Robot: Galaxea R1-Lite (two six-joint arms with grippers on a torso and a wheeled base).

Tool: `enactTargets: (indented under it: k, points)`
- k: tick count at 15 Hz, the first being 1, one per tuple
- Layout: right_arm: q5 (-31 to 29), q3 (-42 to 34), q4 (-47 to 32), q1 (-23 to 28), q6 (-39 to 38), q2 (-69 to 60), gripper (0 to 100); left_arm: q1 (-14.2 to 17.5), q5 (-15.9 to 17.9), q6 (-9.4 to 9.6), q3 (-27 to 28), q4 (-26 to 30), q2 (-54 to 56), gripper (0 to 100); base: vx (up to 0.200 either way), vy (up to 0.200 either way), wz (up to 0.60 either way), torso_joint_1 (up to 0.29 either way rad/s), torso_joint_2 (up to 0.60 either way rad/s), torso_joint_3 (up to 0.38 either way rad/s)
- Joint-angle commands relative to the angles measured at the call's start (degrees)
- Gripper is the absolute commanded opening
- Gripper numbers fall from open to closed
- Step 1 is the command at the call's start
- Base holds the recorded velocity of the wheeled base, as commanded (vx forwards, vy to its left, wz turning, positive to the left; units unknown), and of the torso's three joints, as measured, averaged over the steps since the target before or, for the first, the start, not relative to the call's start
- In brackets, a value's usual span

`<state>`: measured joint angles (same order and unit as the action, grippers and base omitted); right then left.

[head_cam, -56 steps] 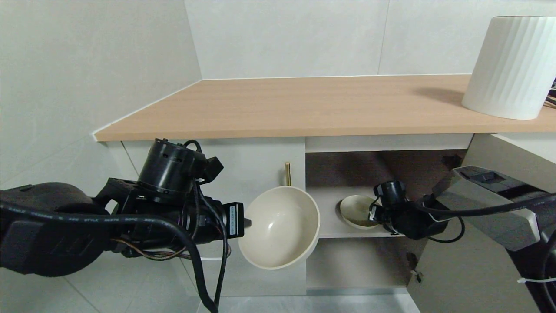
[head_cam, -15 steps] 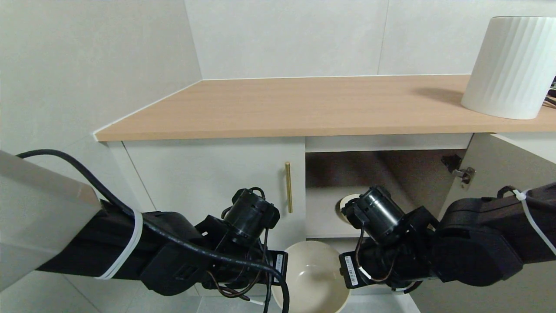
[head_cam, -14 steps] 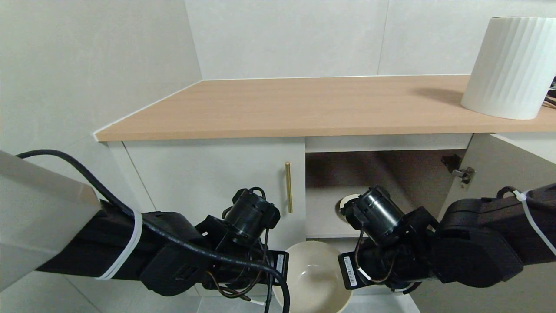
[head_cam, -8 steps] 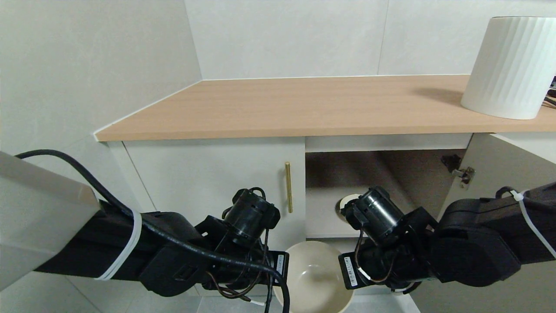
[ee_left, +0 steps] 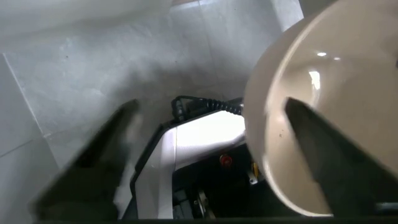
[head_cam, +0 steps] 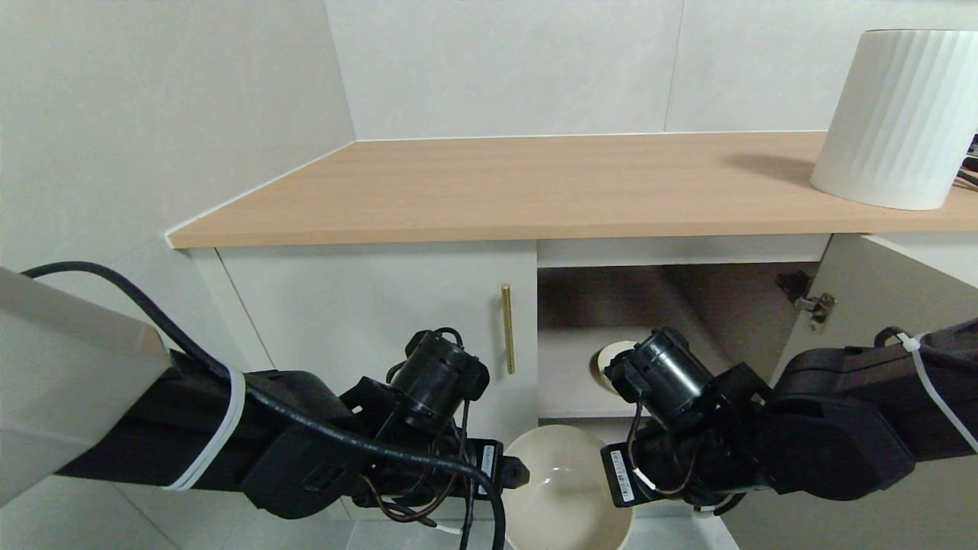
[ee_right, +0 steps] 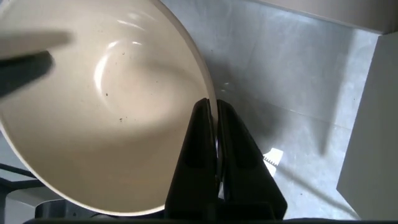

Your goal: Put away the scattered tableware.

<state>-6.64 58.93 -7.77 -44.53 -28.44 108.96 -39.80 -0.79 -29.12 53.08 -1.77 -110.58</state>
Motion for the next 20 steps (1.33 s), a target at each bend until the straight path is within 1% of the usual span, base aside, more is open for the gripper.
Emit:
enactTargets:
  k: [1, 2, 4, 5, 6, 7, 9, 12, 14, 17, 19, 20]
  points:
    - [-0.6, 0.0, 0.2, 0.0, 0.0, 0.3, 0, 0.0, -0.3, -0.06, 0.0, -0.2, 0.5, 100, 0.000, 0.000, 0.00, 0.000, 0.00, 0.000]
    - [-2.3, 0.0, 0.2, 0.2, 0.0, 0.8, 0, 0.0, -0.9, -0.06, 0.0, -0.2, 0.8, 100, 0.000, 0.000, 0.00, 0.000, 0.00, 0.000]
    - [-9.5, 0.0, 0.5, 2.1, 0.1, 2.7, 0, 0.0, -1.2, -0.06, 0.0, -0.3, 1.9, 100, 0.000, 0.000, 0.00, 0.000, 0.00, 0.000]
    - [-11.8, 0.0, 1.5, 2.9, 0.0, 3.0, 0, 0.0, -1.2, -0.06, 0.0, -0.3, 2.3, 100, 0.000, 0.000, 0.00, 0.000, 0.00, 0.000]
    - [-12.8, 0.0, 3.6, 4.5, 0.1, 3.6, 0, 0.0, -1.2, -0.06, -0.1, -0.3, 2.7, 100, 0.000, 0.000, 0.00, 0.000, 0.00, 0.000]
    - [-13.0, 0.0, 5.3, 5.9, 0.2, 4.1, 0, 0.0, -1.2, -0.06, -0.2, -0.3, 2.7, 100, 0.000, 0.000, 0.00, 0.000, 0.00, 0.000]
    - [-14.2, 0.1, 10.0, 10.3, 0.5, 4.4, 0, 0.0, -1.2, -0.06, -0.1, -0.3, 2.7, 100, 0.000, 0.000, 0.00, 0.000, 0.00, 0.000]
    - [-14.4, 1.5, 15.9, 16.2, 0.4, 6.3, 0, 0.0, -1.2, -0.06, -0.1, -0.3, 2.7, 100, 0.000, 0.000, 0.00, 0.000, 0.00, 0.000]
    - [-14.7, 2.2, 22.2, 19.1, 0.1, 10.0, 0, 0.0, -1.2, -0.06, -0.1, -0.3, 2.7, 100, 0.000, 0.000, 0.00, 0.000, 0.00, 0.000]
    - [-15.3, 2.4, 30.8, 21.4, 0.1, 14.7, 0, 0.0, -1.2, -0.14, -0.1, -0.3, 2.6, 100, 0.000, 0.000, 0.00, 0.000, 0.00, 0.000]
    - [-15.2, 4.2, 32.5, 22.8, -0.7, 17.9, 0, 0.0, -1.2, -0.14, -0.1, -0.3, 2.6, 100, 0.000, 0.000, 0.00, 0.000, 0.00, 0.000]
    - [-15.1, 5.8, 32.4, 23.6, -2.8, 19.4, 0, 0.0, -1.2, -0.06, -0.1, -0.3, 2.5, 100, 0.000, 0.000, 0.00, 0.000, 0.00, 0.000]
